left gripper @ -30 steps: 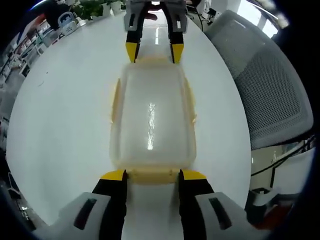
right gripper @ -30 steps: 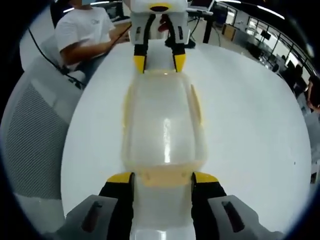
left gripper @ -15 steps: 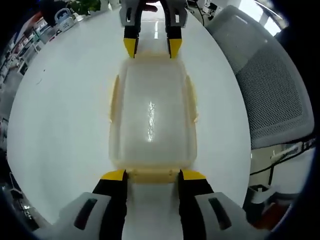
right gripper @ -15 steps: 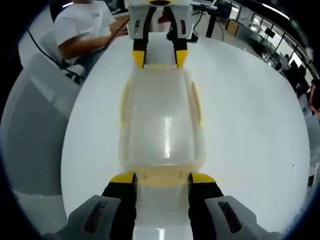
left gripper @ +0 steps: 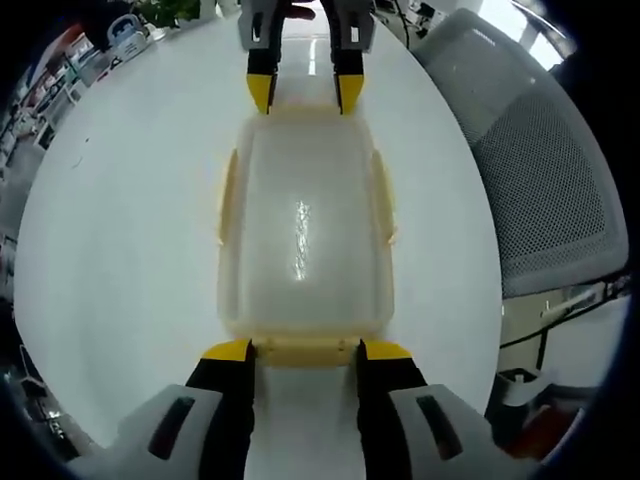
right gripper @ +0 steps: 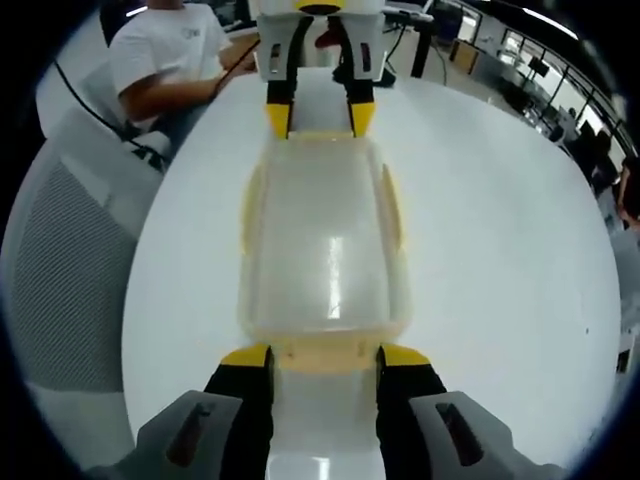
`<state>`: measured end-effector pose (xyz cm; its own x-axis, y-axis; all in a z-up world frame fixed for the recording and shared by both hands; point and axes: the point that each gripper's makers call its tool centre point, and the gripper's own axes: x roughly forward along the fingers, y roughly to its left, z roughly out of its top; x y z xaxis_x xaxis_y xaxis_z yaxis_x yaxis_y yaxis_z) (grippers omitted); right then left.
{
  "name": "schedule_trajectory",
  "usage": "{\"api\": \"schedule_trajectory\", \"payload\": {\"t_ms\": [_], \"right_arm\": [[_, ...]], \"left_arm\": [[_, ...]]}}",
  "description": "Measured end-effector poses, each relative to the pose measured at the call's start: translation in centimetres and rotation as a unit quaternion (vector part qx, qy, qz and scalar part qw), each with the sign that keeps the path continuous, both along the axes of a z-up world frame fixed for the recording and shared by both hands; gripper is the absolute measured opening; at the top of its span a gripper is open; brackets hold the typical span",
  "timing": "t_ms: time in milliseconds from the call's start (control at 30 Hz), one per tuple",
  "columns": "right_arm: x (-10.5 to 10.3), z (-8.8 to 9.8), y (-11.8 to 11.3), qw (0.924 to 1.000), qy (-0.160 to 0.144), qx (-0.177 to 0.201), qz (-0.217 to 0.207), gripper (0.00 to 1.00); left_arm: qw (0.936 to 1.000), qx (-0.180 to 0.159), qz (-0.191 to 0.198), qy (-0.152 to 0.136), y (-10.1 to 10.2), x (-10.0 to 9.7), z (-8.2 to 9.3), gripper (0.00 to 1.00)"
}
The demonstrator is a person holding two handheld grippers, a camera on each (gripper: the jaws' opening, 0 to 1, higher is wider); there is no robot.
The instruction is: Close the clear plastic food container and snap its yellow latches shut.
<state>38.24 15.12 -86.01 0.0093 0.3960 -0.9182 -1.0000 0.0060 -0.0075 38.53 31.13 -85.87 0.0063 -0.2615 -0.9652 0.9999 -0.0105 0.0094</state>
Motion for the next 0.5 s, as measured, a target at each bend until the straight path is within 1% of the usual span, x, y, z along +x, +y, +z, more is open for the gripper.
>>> {"api": "schedule_trajectory", "payload": {"t_ms": [67, 133, 367, 433, 500], "right_arm": [[0.02, -0.01, 0.0, 1.0, 0.0, -0.001, 0.001, 0.38], [0.02, -0.01, 0.0, 1.0, 0.001, -0.001, -0.001, 0.38], [-0.05, 0.12, 0.07, 1.0, -0.009, -0.003, 0.002, 0.38], [-0.09, 0.13, 0.06, 0.9999, -0.009, -0.006, 0.003, 0.38], [-0.15, 0.18, 0.09, 0.9999, -0.011, -0.009, 0.007, 0.38]], "left_arm": [[0.9999, -0.007, 0.007, 0.001, 0.08, 0.05, -0.01, 0.39], [1.0, -0.008, 0.002, 0.001, 0.0, 0.0, 0.03, 0.38], [1.0, -0.006, 0.001, -0.001, 0.01, -0.11, 0.11, 0.38], [0.9999, 0.0, 0.011, 0.004, 0.07, -0.13, 0.09, 0.38], [0.9999, 0.003, 0.009, 0.008, 0.06, -0.4, 0.11, 0.38]]}}
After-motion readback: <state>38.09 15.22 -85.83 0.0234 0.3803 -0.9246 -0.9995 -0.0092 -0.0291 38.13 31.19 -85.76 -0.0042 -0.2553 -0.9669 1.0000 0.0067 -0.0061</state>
